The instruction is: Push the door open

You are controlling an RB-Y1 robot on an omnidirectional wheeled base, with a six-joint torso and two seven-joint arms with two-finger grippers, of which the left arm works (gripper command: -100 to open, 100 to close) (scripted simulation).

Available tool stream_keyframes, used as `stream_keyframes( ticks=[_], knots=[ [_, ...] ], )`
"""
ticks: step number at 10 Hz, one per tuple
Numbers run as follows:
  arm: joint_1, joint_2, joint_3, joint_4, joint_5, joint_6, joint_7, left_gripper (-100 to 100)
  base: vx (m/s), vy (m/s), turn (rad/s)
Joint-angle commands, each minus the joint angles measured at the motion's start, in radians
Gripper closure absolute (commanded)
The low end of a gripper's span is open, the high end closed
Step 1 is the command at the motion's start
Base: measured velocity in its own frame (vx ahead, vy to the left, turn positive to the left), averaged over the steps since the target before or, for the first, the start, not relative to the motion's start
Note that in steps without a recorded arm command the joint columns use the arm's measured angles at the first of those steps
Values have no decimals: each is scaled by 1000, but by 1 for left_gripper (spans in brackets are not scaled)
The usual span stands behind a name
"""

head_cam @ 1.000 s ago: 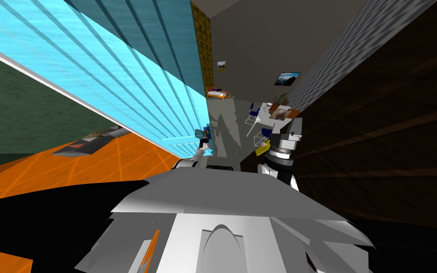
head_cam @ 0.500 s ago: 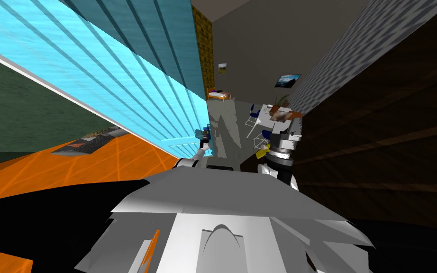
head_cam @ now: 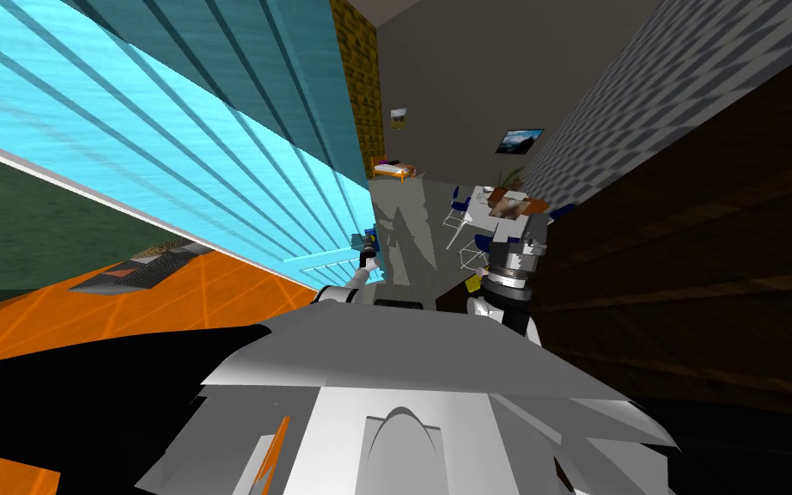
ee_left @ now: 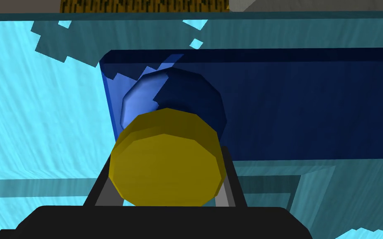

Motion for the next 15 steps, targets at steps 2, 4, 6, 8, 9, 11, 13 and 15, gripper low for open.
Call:
stream_keyframes(
  ticks=[2, 4, 6, 8, 9, 11, 13, 15],
  knots=[
    [-3, 15, 30, 0, 41, -24, -47, 100, 73, 9, -84],
    [-15, 17, 52, 16, 81, -56, -83, 100, 132, -12, -86],
    [-22, 13, 66, 26, 107, -77, -107, 100, 129, 13, -43],
    [-29, 5, 79, 35, 132, -97, -130, 100, 67, 18, -40],
    [-32, 0, 85, 40, 143, -107, -140, 100, 86, 14, -63],
    [-42, -25, 105, 54, 180, -136, -174, 100, 113, 4, -56],
    [-32, 11, 116, 51, 194, -149, -188, 100, 80, 24, -3],
    [-32, 11, 116, 51, 194, -149, -188, 100, 121, 22, 5]
  ],
)
